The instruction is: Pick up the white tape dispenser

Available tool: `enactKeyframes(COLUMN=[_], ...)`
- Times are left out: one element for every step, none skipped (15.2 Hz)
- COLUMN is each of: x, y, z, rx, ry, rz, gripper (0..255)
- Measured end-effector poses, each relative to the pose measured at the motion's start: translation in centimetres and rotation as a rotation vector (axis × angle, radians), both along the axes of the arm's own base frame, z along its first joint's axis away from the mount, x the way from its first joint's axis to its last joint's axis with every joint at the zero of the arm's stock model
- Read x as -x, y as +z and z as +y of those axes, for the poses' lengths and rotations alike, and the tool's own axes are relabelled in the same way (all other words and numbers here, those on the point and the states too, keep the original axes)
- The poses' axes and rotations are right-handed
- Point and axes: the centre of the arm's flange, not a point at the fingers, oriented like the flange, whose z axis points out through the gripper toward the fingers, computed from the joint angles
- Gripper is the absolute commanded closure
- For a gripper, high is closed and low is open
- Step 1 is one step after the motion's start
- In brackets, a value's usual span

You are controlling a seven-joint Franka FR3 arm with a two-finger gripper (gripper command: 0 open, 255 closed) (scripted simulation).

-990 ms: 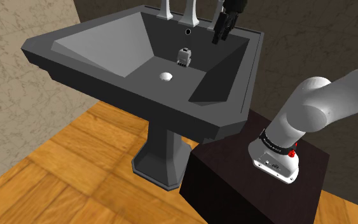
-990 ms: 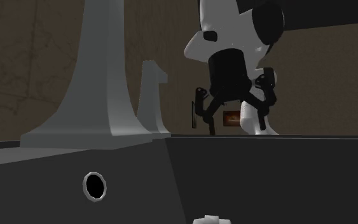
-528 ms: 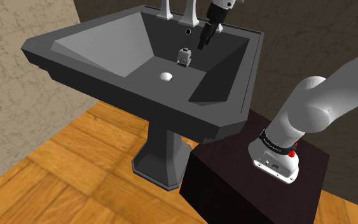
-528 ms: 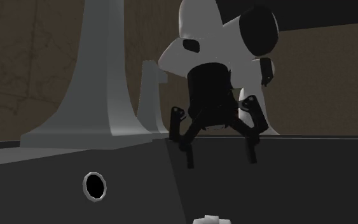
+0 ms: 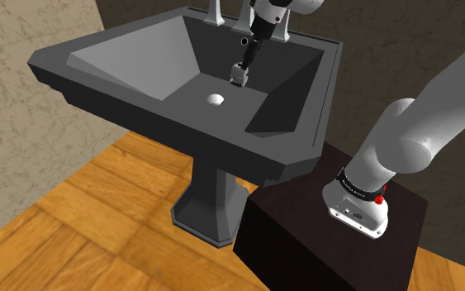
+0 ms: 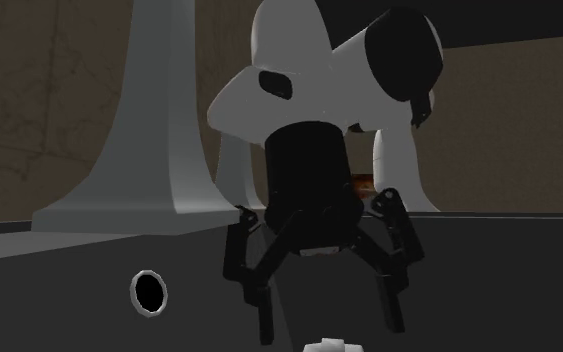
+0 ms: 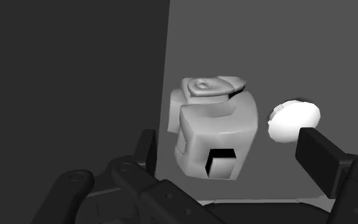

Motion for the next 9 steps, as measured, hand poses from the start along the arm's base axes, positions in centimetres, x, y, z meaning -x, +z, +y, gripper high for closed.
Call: enactKeyframes(x=[-0.2, -0.1, -0.2, -0.1, -0.2, -0.2, -0.2, -0.2, -0.2], y=[-0.5, -1.0, -1.5, -2.1, -2.6, -2.7, -2.8, -2.9, -2.9], z=[0.0, 0.1, 0.1, 0.1, 0.0, 0.0, 0.1, 0.1, 0.1], rx=[0.0, 0.0, 0.0, 0.0, 0.0, 0.0, 0.0, 0.0, 0.0], ry=[0.001, 0.002, 0.002, 0.002, 0.002, 0.002, 0.003, 0.003, 0.003], rz=[-0.001, -0.002, -0.002, -0.002, -0.003, -0.004, -0.004, -0.005, -0.006], gripper=[0, 0, 0, 0, 0, 255, 255, 255, 255])
